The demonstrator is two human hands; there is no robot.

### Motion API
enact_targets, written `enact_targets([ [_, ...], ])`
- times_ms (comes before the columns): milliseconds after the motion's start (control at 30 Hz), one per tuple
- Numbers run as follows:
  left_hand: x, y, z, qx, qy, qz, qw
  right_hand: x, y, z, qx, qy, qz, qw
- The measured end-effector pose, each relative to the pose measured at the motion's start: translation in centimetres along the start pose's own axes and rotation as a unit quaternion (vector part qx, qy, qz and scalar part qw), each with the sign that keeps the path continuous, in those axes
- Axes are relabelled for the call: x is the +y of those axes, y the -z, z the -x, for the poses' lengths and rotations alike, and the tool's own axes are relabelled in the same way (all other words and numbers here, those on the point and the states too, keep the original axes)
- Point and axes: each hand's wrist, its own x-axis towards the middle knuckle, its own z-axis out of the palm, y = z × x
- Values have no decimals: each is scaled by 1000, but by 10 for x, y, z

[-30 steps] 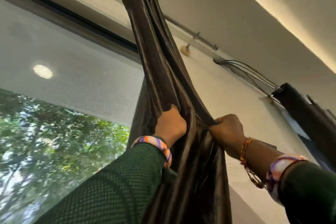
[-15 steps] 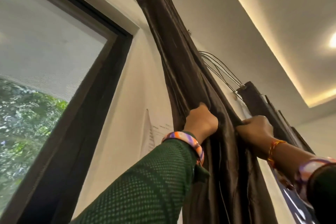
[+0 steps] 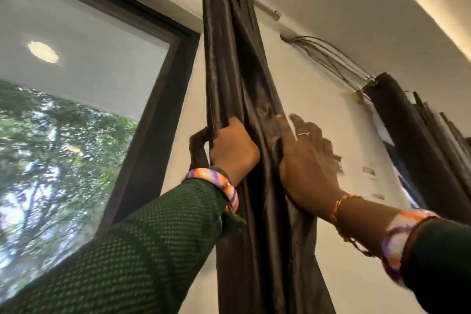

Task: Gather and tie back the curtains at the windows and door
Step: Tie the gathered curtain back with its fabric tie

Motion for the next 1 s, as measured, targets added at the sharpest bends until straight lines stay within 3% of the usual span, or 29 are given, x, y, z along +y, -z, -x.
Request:
enact_targets([
  [133,-19,34,19,29,-3,-108,994,-41,0,20,24,104,28,994],
  [367,-64,80,50,24,-40,-220,974,-110,30,53,-136,47,-34,989],
  [500,-97,97,72,-30,-84,-183,979,-135,39,70,-211,-35,-49,976],
  [833,-196,116,146,-156,39,-89,983,-206,27,125,-322,-150,-61,933],
  [1000,-238,145,165,-172,82,-86,978,-263,30,149,-303,-182,-85,932],
])
